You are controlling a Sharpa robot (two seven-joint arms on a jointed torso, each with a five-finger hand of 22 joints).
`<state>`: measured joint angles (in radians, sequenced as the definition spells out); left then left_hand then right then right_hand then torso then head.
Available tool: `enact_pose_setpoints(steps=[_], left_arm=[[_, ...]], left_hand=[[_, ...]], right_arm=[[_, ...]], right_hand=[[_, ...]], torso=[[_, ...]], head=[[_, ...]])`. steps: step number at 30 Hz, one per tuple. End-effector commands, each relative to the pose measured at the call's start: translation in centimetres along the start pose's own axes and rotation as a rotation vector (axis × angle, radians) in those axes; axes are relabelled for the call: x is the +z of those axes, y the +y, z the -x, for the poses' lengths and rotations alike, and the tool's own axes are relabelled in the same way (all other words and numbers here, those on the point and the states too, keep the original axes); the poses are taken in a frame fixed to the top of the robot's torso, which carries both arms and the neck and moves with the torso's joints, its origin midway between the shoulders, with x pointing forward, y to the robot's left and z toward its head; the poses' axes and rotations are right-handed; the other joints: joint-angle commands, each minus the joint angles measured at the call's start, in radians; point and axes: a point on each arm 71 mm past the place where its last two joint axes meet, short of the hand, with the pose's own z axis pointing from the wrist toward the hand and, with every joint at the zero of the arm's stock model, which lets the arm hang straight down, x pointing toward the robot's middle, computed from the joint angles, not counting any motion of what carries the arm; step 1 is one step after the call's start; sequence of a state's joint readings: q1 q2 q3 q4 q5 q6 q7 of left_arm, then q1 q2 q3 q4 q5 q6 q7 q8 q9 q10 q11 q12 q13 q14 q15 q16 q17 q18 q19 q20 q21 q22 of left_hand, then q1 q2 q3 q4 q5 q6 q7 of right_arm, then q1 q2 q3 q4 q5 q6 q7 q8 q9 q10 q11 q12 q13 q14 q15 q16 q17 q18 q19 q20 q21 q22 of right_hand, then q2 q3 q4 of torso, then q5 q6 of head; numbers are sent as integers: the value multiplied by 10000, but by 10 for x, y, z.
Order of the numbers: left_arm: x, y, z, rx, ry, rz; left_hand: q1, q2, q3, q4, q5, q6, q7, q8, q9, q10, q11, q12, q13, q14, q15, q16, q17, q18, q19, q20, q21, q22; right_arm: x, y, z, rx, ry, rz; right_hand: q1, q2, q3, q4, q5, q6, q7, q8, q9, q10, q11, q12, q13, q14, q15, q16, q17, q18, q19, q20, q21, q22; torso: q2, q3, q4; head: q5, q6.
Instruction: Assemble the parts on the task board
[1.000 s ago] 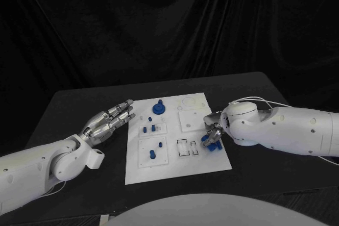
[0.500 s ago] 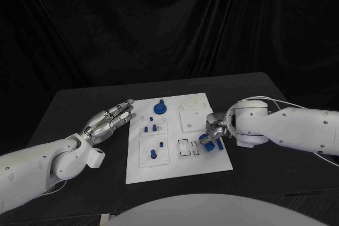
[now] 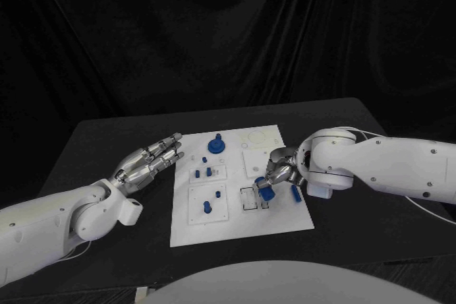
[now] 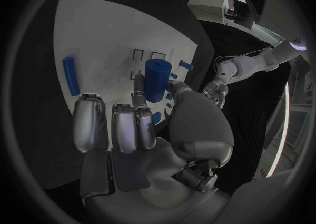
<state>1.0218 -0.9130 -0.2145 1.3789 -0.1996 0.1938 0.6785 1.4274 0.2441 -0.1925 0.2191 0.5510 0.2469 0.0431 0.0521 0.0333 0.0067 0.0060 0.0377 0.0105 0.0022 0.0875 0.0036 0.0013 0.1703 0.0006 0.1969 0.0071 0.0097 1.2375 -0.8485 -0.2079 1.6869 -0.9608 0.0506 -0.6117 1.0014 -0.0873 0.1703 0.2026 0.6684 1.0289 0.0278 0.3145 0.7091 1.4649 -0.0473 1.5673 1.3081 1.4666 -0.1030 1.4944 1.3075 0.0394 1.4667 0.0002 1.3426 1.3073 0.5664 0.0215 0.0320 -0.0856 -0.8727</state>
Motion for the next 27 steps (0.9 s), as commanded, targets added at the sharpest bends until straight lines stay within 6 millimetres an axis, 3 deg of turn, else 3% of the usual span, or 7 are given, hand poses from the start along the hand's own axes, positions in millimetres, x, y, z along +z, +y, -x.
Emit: enact_pose_setpoints(steps=[1,5,14,16,21,27], left_arm=[[0,-2,-1,-138,68,-359],[1,-2,-1,-147,84,-403],[1,-2,-1,-173,112,-405],[1,-3,-1,-191,132,-410],[1,-2,-1,-216,165,-410],[1,-2,-1,-232,190,-385]], left_hand=[[115,18,26,-39,63,36,72,46,18,23,85,42,3,-22,-3,-36,-13,84,32,54,-32,12],[118,21,29,-42,64,36,77,47,18,24,91,42,3,-22,1,-36,-13,84,32,56,-32,13],[126,29,39,-48,66,26,86,46,16,24,102,43,3,-22,11,-36,-13,84,33,61,-32,13],[129,21,38,-55,65,27,90,47,16,24,108,44,4,-22,15,-36,-13,84,32,64,-32,11],[134,-2,33,-71,66,29,99,49,16,24,118,42,3,-22,22,-36,-13,83,32,70,-33,9],[136,-4,34,-74,69,31,101,50,16,23,121,41,2,-22,24,-36,-13,83,32,72,-32,11]], right_arm=[[4,-1,-5,457,196,-80],[8,-2,-10,452,335,-135],[19,-1,-17,411,382,-239],[21,0,-19,413,376,-248],[24,2,-22,462,319,-207],[23,4,-24,525,245,-119]], right_hand=[[-116,57,606,-569,-334,-81,2,60,23,1059,19,35,2627,736,-24,-69,1017,147,212,51,-47,1909],[-198,86,572,-534,-762,-129,21,52,41,1059,37,35,2627,730,-10,-89,980,153,209,62,-80,1900],[-367,205,552,-393,-918,-155,44,39,43,1059,53,35,2627,710,3,-146,871,170,189,74,-157,1877],[-598,270,456,-195,-1416,-183,65,21,40,1059,75,35,2627,699,21,-179,813,178,179,90,-203,1864],[-694,307,364,-90,-1967,-219,80,-2,28,1059,87,35,2627,689,32,-216,746,191,163,104,-266,1847],[-755,346,309,-7,-2196,-235,90,-30,-2,1059,98,35,2627,681,39,-242,701,196,156,111,-296,1840]], torso=[[-1,0,3],[13,1,27],[-1,-1,5],[-1,-5,0],[4,-8,2],[0,3,0]], head=[[28,1],[53,1],[110,1],[140,1],[175,1],[184,1]])
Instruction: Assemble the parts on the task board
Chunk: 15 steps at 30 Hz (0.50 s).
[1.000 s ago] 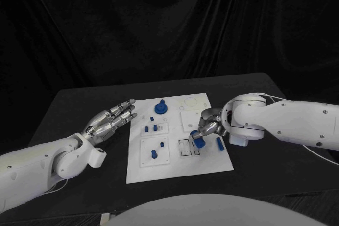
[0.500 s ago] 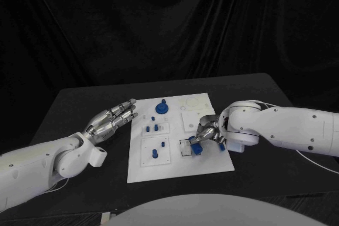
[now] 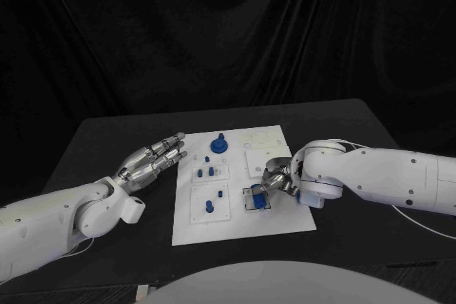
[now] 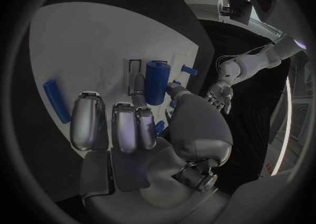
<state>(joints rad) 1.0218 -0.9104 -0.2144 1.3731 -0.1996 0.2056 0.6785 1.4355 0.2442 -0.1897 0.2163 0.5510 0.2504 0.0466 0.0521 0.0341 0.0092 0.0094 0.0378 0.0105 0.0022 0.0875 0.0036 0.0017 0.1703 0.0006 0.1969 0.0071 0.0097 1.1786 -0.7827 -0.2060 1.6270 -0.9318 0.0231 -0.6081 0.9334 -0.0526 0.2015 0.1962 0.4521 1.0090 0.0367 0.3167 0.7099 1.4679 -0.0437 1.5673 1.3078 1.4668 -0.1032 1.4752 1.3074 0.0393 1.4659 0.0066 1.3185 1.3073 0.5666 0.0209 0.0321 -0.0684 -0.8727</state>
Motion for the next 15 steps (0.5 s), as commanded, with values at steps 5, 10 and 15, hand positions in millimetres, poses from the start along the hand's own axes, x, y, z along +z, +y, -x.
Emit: enact_pose_setpoints(steps=[5,10,15], left_arm=[[1,-2,-2,-191,140,-338],[2,-1,-2,-205,164,-292],[2,-1,-2,-220,187,-244]], left_hand=[[58,-2,10,-52,75,5,72,53,10,-2,91,38,2,-22,27,-36,-17,83,32,74,-32,11],[75,8,29,-75,95,41,100,67,15,-3,110,38,1,-22,39,-36,-17,82,34,83,-31,13],[88,11,43,-96,107,100,124,86,24,-5,128,34,0,-22,47,-36,-17,82,34,90,-31,13]], right_arm=[[1,1,-3,108,-178,5],[0,2,-5,49,-92,24],[0,3,-6,-35,24,35]], right_hand=[[-154,29,-94,169,-352,-22,2,-63,-40,1029,63,35,2630,670,45,-81,647,201,158,53,-81,1836],[-335,-23,-399,384,-1542,-52,25,-116,-122,1029,80,35,2630,660,58,-123,576,214,141,65,-163,1816],[-320,-174,-743,402,-2469,-65,38,-141,-187,1029,96,35,2630,661,68,-131,557,216,149,75,-182,1817]], torso=[[1,8,5],[-1,7,-3],[-3,7,-3]], head=[[12,1],[56,1],[132,1]])
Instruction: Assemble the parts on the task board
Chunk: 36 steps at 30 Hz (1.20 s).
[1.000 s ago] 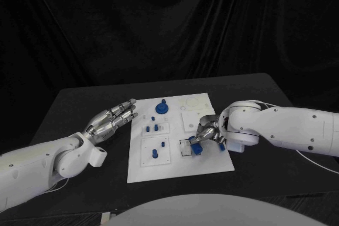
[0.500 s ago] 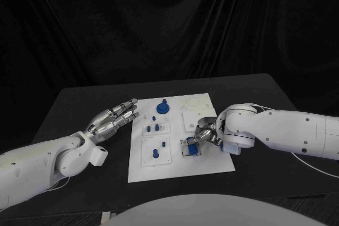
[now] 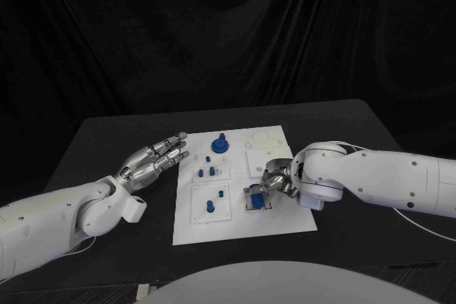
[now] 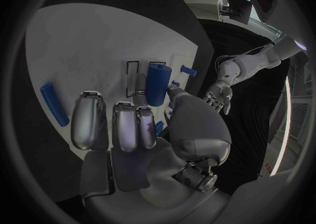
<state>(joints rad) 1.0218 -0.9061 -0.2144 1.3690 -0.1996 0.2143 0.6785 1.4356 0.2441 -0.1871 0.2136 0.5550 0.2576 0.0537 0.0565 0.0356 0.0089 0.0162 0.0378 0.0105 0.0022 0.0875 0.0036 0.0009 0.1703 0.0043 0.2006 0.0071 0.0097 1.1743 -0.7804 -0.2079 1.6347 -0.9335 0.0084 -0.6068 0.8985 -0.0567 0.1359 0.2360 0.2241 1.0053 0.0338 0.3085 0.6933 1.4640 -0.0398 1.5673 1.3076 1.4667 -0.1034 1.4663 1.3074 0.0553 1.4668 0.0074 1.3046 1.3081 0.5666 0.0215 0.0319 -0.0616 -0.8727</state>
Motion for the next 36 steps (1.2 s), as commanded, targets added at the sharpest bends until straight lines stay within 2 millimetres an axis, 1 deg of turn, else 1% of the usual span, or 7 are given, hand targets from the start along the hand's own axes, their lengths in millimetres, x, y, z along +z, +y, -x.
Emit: enact_pose_setpoints(steps=[1,7,16,22,30,33,36], left_arm=[[1,-1,-2,-171,114,-236],[2,-1,-2,-182,136,-226],[1,-1,-2,-182,133,-203],[1,-1,-1,-174,117,-185],[0,-1,0,-143,76,-158],[0,-1,0,-141,74,-162],[0,-1,-1,-138,69,-183]], left_hand=[[87,11,16,-69,67,29,53,42,8,-3,60,34,0,-22,47,-36,-9,82,-4,53,-31,13],[90,11,19,-75,70,35,59,45,9,-4,64,28,-1,-22,50,-36,-9,82,-4,55,-32,11],[97,13,28,-88,78,74,69,57,15,-7,71,24,-3,-22,61,-36,-9,81,-3,61,-31,12],[97,13,28,-88,78,74,69,57,15,-7,71,24,-3,-22,61,-36,-9,81,-3,61,-31,12],[100,11,33,-101,81,113,77,71,20,-7,78,29,-1,-22,68,-36,-9,81,-3,66,-31,13],[100,11,33,-101,81,113,77,71,20,-7,78,29,-1,-22,68,-36,-9,81,-3,66,-31,13],[100,7,34,-106,82,140,82,80,24,-6,83,37,1,-22,68,-36,-9,81,-1,69,-29,19]], right_arm=[[0,1,-3,-84,74,-33],[1,1,-3,-125,122,-38],[0,0,-3,-69,44,-14],[-9,-7,4,367,-561,61],[-47,-16,54,311,-1610,34],[-56,-19,65,247,-1770,-4],[-63,-23,74,157,-1899,-106]], right_hand=[[9,-190,-194,25,-410,-25,69,-62,-36,1068,57,35,2632,663,73,-42,559,55,144,69,-42,1811],[-152,-358,-676,318,-1315,-10,75,-74,-104,1068,61,35,2632,672,77,-18,592,49,163,72,-24,1822],[-266,-427,-1344,538,-1709,4,76,-76,-160,1068,63,35,2632,671,78,-18,585,49,170,73,-32,1825],[-636,-180,-1894,560,-1633,79,54,-19,-171,1068,48,35,2632,689,66,29,658,43,190,66,-4,1836],[151,229,-2396,313,-247,137,18,48,-211,1068,12,35,2632,714,34,118,773,8,258,29,167,1886],[309,276,-2447,260,-93,145,18,51,-221,1068,10,35,2632,715,33,125,781,1,267,30,202,1896],[1077,364,-2376,-170,966,136,12,41,-249,1068,5,35,2632,716,29,142,803,-11,278,22,258,1911]], torso=[[-5,2,-4],[0,2,-4],[2,2,1],[-2,-1,4],[-1,6,-2],[-5,6,-4],[-7,5,-2]], head=[[90,1],[170,1],[190,1],[210,1],[254,1],[263,1],[289,1]])
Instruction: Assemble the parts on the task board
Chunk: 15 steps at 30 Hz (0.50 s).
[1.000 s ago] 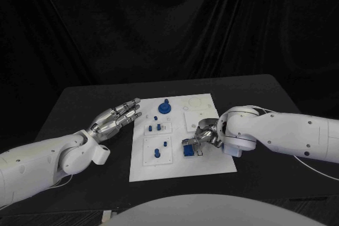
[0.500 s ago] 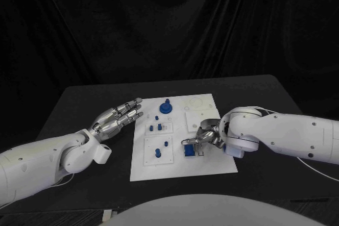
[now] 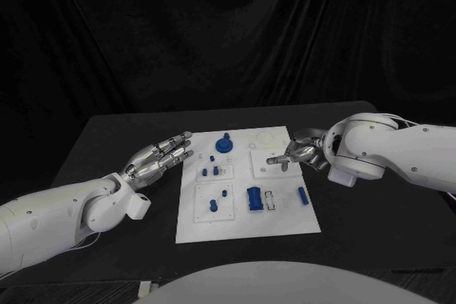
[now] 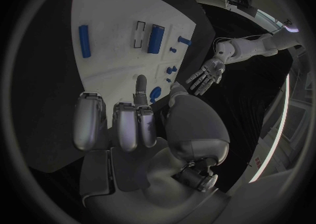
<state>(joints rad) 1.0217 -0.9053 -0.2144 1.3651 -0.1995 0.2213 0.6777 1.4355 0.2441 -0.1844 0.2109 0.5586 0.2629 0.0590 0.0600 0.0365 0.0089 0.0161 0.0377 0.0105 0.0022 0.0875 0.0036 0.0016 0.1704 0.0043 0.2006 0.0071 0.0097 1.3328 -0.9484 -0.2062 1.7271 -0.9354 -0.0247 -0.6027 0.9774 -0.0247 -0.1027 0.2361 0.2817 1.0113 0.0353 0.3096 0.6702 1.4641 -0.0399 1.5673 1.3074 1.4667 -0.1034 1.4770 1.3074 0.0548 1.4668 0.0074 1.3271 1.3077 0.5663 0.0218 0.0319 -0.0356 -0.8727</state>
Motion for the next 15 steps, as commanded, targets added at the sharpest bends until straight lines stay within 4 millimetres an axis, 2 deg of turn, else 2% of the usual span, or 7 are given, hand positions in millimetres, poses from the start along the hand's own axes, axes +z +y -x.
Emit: enact_pose_setpoints(steps=[1,4,5,7,10,12,15], left_arm=[[0,-1,-2,-107,31,-205],[0,-2,-1,-64,-25,-230],[0,-2,-1,-46,-48,-237],[0,-2,0,-14,-91,-251],[-1,-2,1,21,-141,-247],[-1,-2,2,29,-153,-240],[-1,-2,2,36,-158,-233]], left_hand=[[101,7,7,-79,46,86,29,45,15,-6,83,37,1,-22,68,-36,-16,80,0,69,-29,19],[102,0,8,-89,50,102,38,53,17,-4,94,44,3,-22,61,-36,-16,81,1,74,-28,22],[100,-13,13,-116,52,106,63,63,15,-5,129,40,1,-22,-41,-36,-16,85,0,65,-29,17],[94,-21,13,-129,56,104,70,67,14,-6,140,40,1,-22,-97,-36,-16,88,-2,53,-31,10],[94,-21,13,-129,56,104,70,67,14,-6,140,40,1,-22,-97,-36,-16,88,-2,53,-31,10],[94,-21,13,-129,56,104,70,67,14,-6,140,40,1,-22,-97,-36,-16,88,-2,53,-31,10],[92,-23,15,-136,71,116,73,72,15,-4,144,49,3,-22,-117,-36,-16,89,-4,46,-33,6]], right_arm=[[-3,-4,6,-276,5,-115],[-2,-10,8,-685,-136,-278],[-1,-12,7,-880,-185,-340],[1,-18,4,-1276,-274,-468],[4,-26,-2,-1723,-214,-692],[6,-31,-5,-1958,-92,-845],[7,-38,-10,-2378,70,-1053]], right_hand=[[308,46,8,-182,401,81,-5,32,-19,1067,5,35,2634,716,29,37,804,-7,279,22,37,1916],[853,142,99,-509,662,93,-19,32,-40,1067,-8,35,2634,698,20,-1,725,5,258,20,-10,1901],[967,171,125,-575,716,100,-21,33,-46,1067,-10,35,2634,696,18,-7,714,8,252,18,-24,1896],[1060,193,129,-631,698,114,-23,37,-52,1067,-11,35,2634,688,17,-27,675,11,246,18,-39,1892],[1174,260,120,-679,465,158,-27,50,-68,1067,-14,35,2634,671,15,-71,591,18,233,17,-73,1881],[1209,328,108,-675,119,205,-34,59,-90,1067,-27,35,2634,669,9,-81,571,16,237,10,-58,1885],[1211,375,104,-662,-23,321,-65,107,-90,1067,-44,35,2634,667,-5,-89,557,15,238,5,-55,1886]], torso=[[-3,2,-3],[-5,0,-6],[-5,-1,-6],[-8,-2,-7],[-13,-5,-6],[-18,-14,-1],[3,-8,10]], head=[[40,1],[38,1],[34,1],[49,1],[62,1],[54,1],[13,1]])
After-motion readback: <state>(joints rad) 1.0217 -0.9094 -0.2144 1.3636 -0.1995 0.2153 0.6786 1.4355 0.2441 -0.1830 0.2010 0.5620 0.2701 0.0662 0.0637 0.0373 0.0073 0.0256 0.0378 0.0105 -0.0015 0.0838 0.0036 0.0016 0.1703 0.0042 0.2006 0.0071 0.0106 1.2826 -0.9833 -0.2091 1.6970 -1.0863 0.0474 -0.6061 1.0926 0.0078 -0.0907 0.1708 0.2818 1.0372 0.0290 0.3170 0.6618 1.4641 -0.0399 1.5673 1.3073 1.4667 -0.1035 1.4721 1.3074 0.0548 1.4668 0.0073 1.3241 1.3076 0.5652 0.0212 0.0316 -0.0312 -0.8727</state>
